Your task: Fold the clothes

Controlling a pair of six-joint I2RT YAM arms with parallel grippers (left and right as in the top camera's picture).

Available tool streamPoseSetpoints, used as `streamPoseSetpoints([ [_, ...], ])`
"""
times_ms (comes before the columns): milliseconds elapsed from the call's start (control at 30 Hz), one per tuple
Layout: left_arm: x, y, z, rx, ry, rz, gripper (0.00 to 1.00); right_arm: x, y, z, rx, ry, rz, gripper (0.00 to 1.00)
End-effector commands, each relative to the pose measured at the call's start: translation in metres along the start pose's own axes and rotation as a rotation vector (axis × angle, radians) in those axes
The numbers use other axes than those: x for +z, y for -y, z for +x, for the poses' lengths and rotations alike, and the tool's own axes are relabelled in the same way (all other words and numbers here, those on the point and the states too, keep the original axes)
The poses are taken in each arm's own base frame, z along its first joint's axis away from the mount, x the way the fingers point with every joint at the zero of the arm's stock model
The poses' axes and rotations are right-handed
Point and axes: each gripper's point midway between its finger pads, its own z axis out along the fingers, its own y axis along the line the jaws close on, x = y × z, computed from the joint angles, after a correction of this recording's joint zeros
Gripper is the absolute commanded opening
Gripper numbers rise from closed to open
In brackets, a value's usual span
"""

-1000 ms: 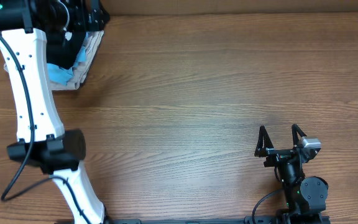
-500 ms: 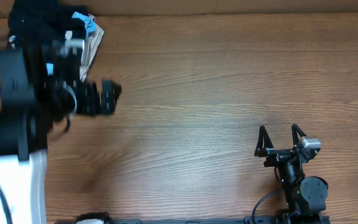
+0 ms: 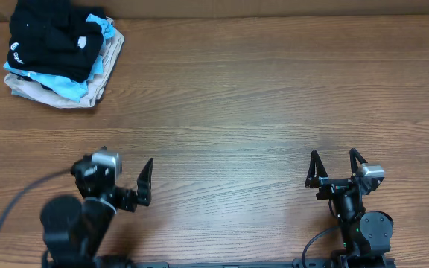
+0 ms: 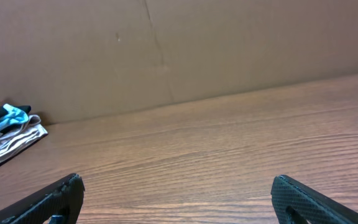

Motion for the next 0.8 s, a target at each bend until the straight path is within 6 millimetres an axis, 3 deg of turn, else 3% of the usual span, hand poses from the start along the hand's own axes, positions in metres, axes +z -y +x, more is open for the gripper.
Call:
streamPoseSetpoints([
  [0,0.000,-0.006,0.015,0.030,0.092,-0.043,1.00,0.000,0.002,0.001,0.000,0.007,0.007,1.00],
  [233,0.008,-0.010,0.013,0.082,0.262,-0.054,1.00,0.000,0.002,0.001,0.000,0.007,0.007,1.00],
  [767,0.016,-0.023,0.026,0.113,0.414,-0.128,1.00,0.000,0.002,0.001,0.000,0.007,0.007,1.00],
])
